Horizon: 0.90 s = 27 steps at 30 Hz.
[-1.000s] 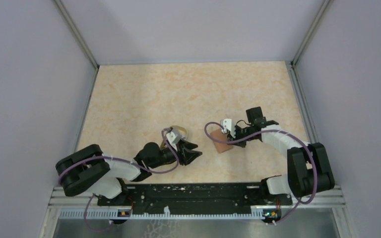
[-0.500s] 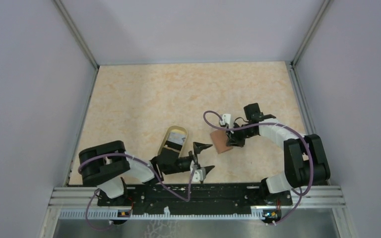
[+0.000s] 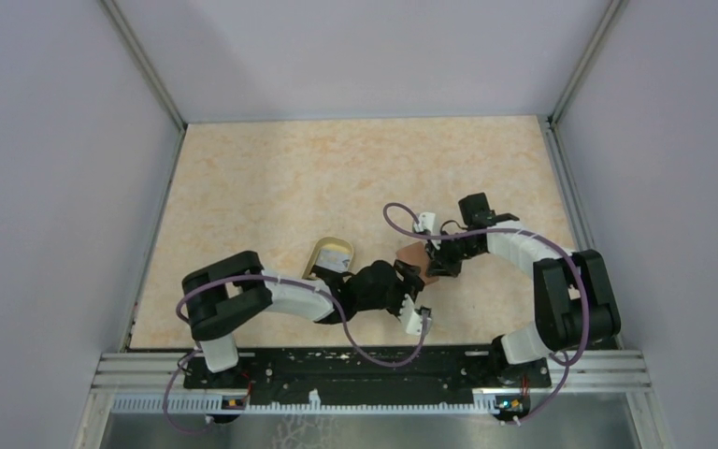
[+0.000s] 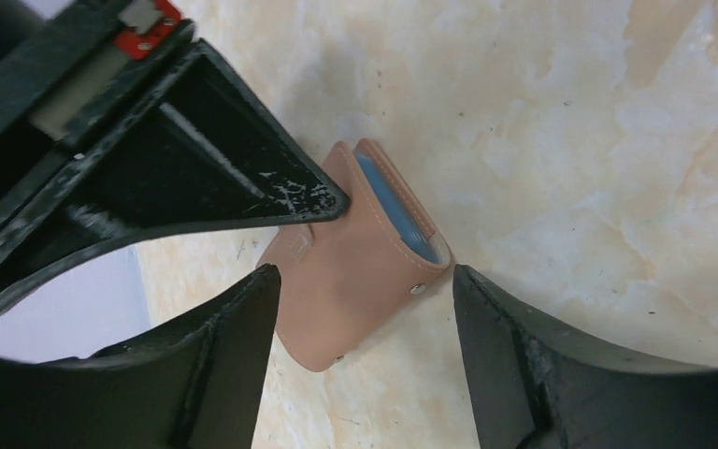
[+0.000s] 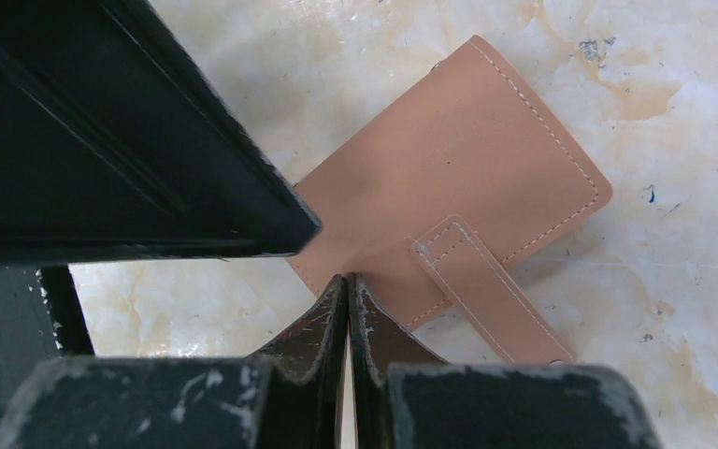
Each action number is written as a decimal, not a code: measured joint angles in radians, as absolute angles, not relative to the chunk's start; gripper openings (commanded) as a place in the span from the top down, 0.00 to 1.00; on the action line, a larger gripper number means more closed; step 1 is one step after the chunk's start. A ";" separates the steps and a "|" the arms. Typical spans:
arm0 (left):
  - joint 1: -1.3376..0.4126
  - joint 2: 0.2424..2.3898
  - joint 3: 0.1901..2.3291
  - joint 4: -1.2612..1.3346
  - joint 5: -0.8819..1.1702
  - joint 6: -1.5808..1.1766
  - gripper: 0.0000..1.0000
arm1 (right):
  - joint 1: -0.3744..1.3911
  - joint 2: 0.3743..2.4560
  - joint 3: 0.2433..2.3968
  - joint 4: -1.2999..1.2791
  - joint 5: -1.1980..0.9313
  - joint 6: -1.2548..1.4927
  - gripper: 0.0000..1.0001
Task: Put the credit cards into the card holder
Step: Close the card holder at the center of the board.
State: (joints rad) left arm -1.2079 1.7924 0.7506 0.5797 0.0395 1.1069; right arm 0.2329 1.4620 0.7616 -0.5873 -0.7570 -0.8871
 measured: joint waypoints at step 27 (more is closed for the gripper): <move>-1.199 1.939 0.965 0.288 -0.085 1.267 0.95 | 0.178 1.367 0.796 -0.635 -0.834 -0.859 0.90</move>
State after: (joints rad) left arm -1.1988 1.9392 0.9646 0.2882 -0.0853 1.2675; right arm 0.1783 1.3674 0.7963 -0.6350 -0.8337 -0.8589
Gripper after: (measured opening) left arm 0.092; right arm 0.065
